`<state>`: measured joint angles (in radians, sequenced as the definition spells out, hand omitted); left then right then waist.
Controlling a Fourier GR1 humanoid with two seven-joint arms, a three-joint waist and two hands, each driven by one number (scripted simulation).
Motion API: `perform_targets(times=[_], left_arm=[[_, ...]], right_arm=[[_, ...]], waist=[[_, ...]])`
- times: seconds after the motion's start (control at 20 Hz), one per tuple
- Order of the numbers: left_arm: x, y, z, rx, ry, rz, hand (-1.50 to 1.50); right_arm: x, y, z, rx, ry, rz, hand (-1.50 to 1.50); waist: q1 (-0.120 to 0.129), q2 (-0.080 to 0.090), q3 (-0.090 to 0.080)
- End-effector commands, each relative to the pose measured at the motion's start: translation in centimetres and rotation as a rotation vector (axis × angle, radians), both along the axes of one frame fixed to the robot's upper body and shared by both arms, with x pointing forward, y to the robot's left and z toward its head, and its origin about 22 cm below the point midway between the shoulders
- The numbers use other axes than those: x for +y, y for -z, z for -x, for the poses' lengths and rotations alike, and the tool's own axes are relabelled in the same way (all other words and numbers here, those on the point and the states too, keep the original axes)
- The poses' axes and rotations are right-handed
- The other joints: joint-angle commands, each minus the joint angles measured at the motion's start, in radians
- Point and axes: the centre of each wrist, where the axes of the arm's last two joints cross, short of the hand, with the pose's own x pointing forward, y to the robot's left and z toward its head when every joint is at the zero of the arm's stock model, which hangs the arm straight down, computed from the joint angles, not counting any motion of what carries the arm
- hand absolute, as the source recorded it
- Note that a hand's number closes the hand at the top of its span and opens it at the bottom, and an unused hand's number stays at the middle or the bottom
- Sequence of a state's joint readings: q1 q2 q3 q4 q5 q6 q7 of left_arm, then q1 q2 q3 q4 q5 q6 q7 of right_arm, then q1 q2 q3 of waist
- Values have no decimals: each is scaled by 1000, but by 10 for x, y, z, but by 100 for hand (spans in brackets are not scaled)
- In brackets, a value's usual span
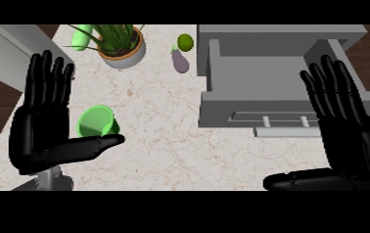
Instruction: Pick up the cup, place it into the drawer and close the drawer
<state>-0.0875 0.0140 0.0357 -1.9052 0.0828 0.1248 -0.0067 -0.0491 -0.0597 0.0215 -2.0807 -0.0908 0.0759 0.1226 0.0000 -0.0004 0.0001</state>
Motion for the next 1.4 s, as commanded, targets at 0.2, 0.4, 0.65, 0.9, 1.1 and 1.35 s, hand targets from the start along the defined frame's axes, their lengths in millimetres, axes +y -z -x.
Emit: perform_targets(times=[0.2,0.4,0.65,0.9,1.1,1.35], left_arm=[[14,11,-9,28,-32,-1,-150],[23,19,13,74,-64,4,-150],[49,35,2,117,-72,12,-150],[42,73,10,162,-138,-11,-150],[47,83,13,183,-139,-8,-150],[45,126,12,207,-148,-6,-150]], right_arm=[[-17,8,-3,-25,5,-15,-150],[-10,0,-16,-30,7,-3,-150],[-12,-8,-20,-12,7,-12,-150],[-3,-13,-4,-20,22,-3,-150],[-19,-20,-5,-17,25,11,-150],[-5,-6,-6,-9,-2,-12,-150]], waist=[[-1,0,0],[3,0,0],[3,1,0],[0,0,0],[0,0,0],[-1,1,0]])
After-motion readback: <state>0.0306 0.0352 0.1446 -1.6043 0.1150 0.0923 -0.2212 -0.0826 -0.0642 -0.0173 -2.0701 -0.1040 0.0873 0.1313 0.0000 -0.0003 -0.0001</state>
